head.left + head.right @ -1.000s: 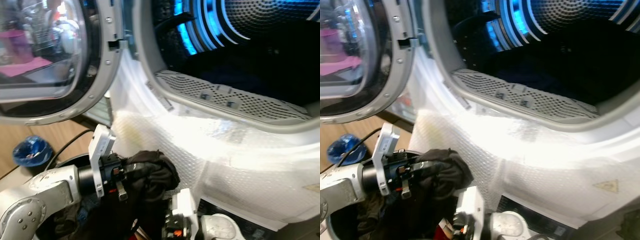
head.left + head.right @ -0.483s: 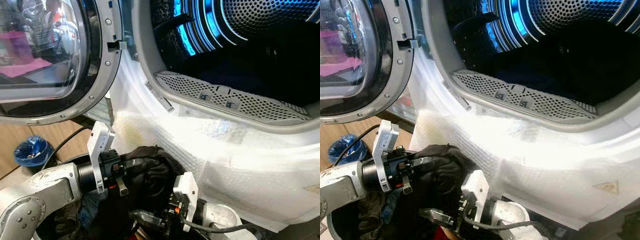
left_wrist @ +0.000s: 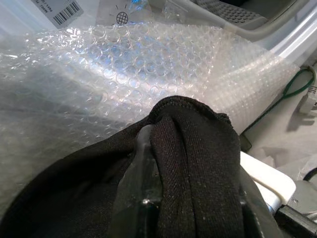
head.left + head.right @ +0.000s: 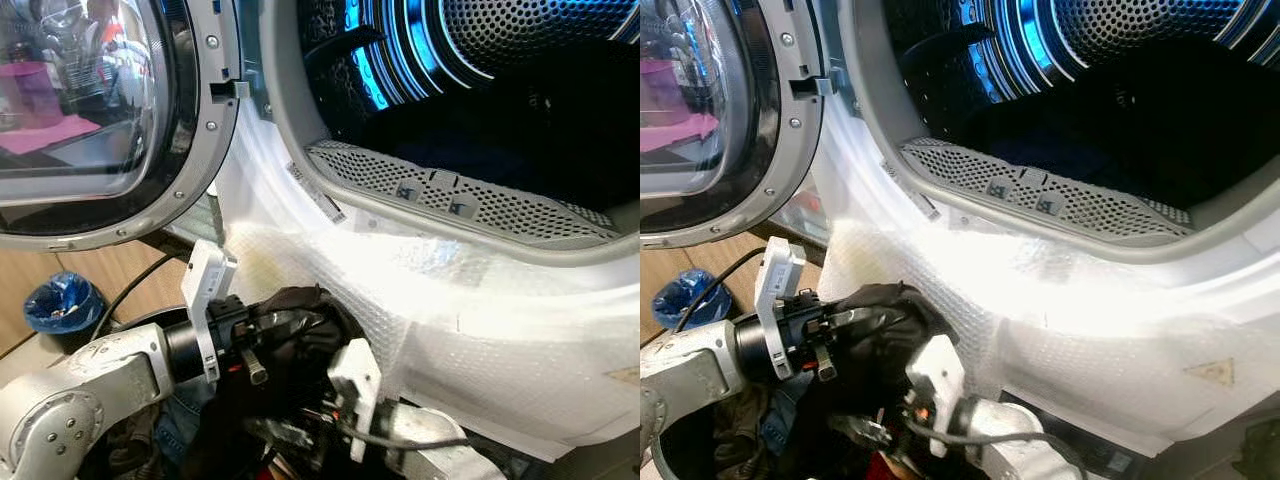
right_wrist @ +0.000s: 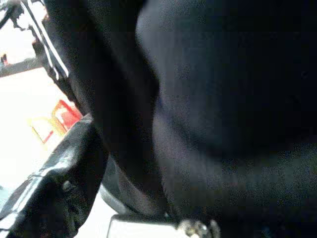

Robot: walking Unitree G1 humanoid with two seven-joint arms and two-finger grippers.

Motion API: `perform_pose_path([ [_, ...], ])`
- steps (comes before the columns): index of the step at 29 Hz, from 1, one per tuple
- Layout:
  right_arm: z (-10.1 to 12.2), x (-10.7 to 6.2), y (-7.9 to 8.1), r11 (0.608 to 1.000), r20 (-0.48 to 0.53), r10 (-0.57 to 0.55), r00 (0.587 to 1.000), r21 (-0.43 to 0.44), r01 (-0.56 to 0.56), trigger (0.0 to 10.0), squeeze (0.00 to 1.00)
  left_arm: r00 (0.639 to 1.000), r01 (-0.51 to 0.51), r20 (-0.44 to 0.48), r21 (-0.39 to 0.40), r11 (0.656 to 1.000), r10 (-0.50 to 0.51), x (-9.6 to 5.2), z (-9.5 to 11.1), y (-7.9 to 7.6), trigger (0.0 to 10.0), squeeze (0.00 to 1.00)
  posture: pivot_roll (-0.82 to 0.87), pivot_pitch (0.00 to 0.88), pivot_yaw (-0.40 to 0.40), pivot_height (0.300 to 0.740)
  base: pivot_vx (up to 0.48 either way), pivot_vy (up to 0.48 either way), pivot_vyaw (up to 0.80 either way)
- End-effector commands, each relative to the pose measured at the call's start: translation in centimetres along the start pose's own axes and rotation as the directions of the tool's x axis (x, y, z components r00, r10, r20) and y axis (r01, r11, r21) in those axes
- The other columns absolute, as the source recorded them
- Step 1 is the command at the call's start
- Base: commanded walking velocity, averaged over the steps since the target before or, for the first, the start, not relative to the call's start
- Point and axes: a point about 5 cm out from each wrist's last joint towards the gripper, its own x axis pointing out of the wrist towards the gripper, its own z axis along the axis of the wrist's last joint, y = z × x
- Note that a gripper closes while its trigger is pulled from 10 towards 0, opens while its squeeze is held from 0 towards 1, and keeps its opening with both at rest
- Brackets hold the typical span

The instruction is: Clothes washing

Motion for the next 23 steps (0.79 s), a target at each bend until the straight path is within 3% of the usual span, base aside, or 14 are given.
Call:
perform_pose_path([
  [1,1.2,0.2,1.1,0.996,0.05,0.05,0.998,0.078,-0.053,10.0,0.0,1.0,0.013,0.028,0.037,0.999,-0.014,0.6,0.7,-0.4,0.0,0.0,0.06,0.016,-0.011,0.74,0.0,0.0,0.0],
  [6,0.9,0.6,1.3,0.998,0.0,0.017,1.0,0.068,-0.017,10.0,0.0,0.998,-0.021,0.057,0.038,0.999,0.019,1.1,0.9,-0.3,0.0,0.0,0.06,0.018,-0.009,0.74,0.0,0.0,0.0],
  [8,1.4,0.9,1.5,0.994,0.013,-0.009,1.0,0.114,0.007,10.0,0.0,0.998,-0.026,0.065,0.037,0.999,0.023,1.5,0.9,-0.4,0.0,0.0,0.06,0.022,-0.009,0.74,0.0,0.0,0.0],
  [10,1.7,0.9,1.8,0.989,0.034,0.011,0.999,0.144,-0.016,10.0,0.0,0.998,-0.025,0.066,0.034,0.999,0.023,1.6,0.9,-0.4,0.0,0.0,0.05,0.022,-0.008,0.74,0.0,0.0,0.0],
  [11,2.0,0.7,2.5,0.978,0.054,0.075,0.996,0.19,-0.084,10.0,0.0,0.997,-0.038,0.069,0.032,0.999,0.035,1.7,0.7,-0.3,0.0,0.0,0.05,0.022,-0.008,0.74,0.0,0.0,0.0],
  [13,2.0,0.6,2.8,0.975,0.047,0.099,0.994,0.196,-0.106,10.0,0.0,0.997,-0.051,0.067,0.035,0.998,0.048,1.8,0.6,-0.2,0.0,0.0,0.05,0.022,-0.008,0.74,0.0,0.0,0.0],
  [17,2.0,0.6,2.6,0.986,0.018,0.05,0.999,0.161,-0.053,10.0,0.0,0.993,-0.078,0.089,0.026,0.997,0.075,2.4,0.7,-0.2,0.0,0.0,0.04,0.023,-0.007,0.74,0.0,0.0,0.0],
  [19,2.0,1.4,1.7,0.983,-0.025,-0.064,0.998,0.171,0.067,10.0,0.0,0.992,-0.083,0.102,0.023,0.996,0.08,2.8,0.7,-0.3,0.0,0.0,0.04,0.023,-0.008,0.74,0.0,0.0,0.0],
  [21,2.3,1.5,1.8,0.977,-0.011,-0.063,0.998,0.201,0.064,10.0,0.0,0.99,-0.089,0.109,0.02,0.996,0.086,2.8,0.7,-0.3,0.0,0.0,0.04,0.023,-0.008,0.74,0.0,0.0,0.0],
  [23,2.1,1.7,1.5,0.975,-0.071,-0.137,0.988,0.166,0.147,10.0,0.0,0.988,-0.097,0.121,0.022,0.995,0.094,2.8,1.0,-0.2,0.0,0.0,0.04,0.023,-0.008,0.74,0.0,0.0,0.0],
])
